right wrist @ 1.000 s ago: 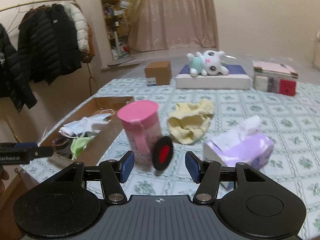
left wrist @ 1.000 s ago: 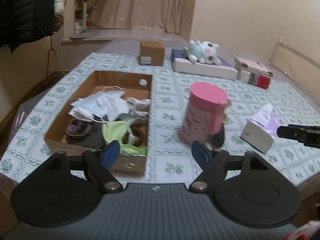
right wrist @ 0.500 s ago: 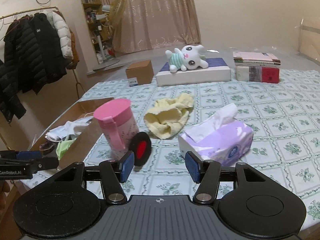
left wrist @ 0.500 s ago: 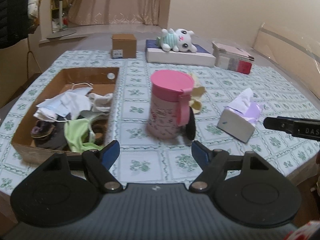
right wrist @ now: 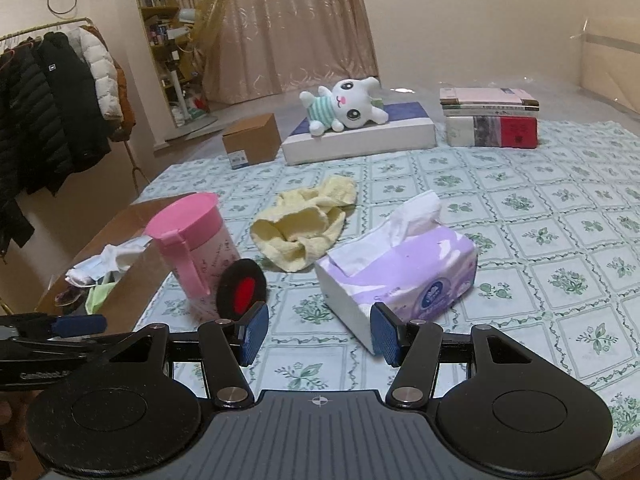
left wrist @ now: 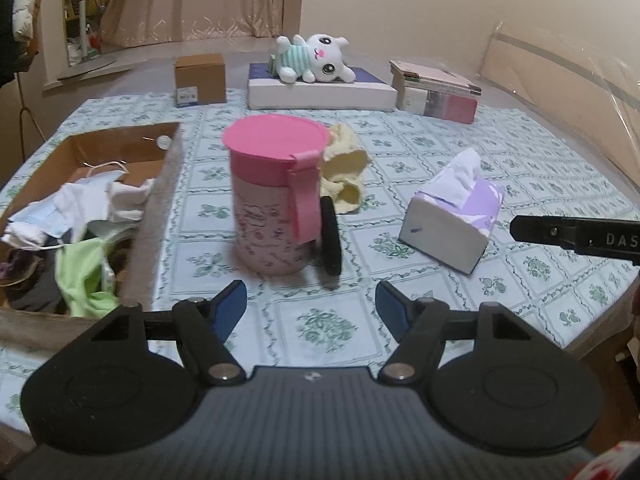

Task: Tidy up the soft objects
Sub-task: 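Grasp the black round pad beside the pink flask with the left gripper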

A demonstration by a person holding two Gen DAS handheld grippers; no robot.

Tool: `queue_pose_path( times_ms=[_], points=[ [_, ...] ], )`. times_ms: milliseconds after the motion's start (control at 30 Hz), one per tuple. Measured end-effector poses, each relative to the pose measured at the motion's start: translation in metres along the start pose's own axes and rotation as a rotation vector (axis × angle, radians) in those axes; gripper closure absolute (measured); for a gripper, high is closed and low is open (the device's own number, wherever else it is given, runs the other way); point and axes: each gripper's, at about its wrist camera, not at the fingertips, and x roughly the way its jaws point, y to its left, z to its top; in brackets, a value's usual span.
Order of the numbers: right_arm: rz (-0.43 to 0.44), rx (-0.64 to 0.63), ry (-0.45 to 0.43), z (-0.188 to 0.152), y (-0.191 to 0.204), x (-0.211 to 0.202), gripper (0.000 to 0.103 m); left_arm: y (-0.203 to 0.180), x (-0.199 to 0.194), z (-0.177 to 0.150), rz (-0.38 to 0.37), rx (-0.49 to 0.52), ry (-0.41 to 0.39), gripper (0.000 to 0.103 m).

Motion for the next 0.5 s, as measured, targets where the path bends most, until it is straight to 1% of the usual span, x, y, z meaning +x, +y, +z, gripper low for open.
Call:
queue_pose_path(
  times_ms=[233,500],
  points=[
    [-0.012,0.014,0.011,0.000,-0.012,0.007,0.046,-0.015,0.032,0.003,-0.016,0.006,0.040,0.043],
    [-0.024,0.029,0.021,-0.001,-0.021,0.012,0.046,-0.025,0.053,0.006,-0.022,0.016,0.059,0.045]
  ],
)
